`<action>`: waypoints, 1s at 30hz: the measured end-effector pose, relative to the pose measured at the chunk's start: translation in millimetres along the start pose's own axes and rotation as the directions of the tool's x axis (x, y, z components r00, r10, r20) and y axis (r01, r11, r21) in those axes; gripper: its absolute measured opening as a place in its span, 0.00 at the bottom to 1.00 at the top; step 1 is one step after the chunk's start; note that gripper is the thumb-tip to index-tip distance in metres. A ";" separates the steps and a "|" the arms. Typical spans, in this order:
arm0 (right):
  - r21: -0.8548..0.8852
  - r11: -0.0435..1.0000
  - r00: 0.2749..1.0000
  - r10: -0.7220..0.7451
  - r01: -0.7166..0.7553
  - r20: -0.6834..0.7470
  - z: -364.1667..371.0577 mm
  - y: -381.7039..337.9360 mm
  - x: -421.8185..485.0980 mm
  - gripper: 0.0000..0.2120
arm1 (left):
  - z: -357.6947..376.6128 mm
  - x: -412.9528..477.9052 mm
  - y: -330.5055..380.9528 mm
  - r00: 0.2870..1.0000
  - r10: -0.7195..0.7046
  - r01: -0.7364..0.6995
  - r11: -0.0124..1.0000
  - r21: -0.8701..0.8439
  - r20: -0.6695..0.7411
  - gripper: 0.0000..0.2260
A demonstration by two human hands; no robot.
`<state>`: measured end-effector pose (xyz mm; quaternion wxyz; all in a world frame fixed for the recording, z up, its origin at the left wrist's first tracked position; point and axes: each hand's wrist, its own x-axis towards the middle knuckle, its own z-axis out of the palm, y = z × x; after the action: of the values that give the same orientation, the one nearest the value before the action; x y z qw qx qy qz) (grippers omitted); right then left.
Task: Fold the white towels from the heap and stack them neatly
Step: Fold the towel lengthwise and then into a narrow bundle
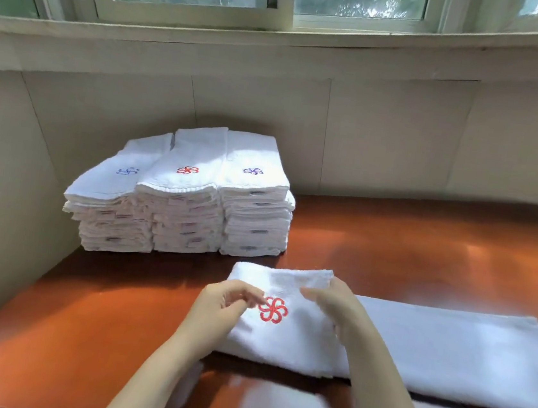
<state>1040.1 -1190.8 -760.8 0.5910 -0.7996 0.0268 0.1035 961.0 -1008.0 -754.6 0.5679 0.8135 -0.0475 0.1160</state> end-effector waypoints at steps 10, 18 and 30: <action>0.009 0.986 0.964 -0.161 0.166 -0.214 -40.3 5.9 0.7 0.08 | 9.0 8.8 0.1 0.982 -0.056 0.064 0.997 0.038 -0.182 0.19; -0.002 0.999 0.755 -0.037 0.047 -0.655 -170.4 43.9 -18.0 0.10 | 76.3 40.6 10.7 0.992 -0.116 0.127 0.881 0.455 -0.053 0.14; -0.360 0.878 0.942 0.239 -0.314 -0.237 -197.3 65.7 -48.5 0.25 | 114.3 31.6 3.0 0.945 -0.328 0.236 0.645 0.727 -0.016 0.21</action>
<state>1008.2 -1401.9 -757.7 0.3924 -0.8956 0.1746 0.1157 1006.4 -1114.3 -781.6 0.2108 0.9727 0.0960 -0.0126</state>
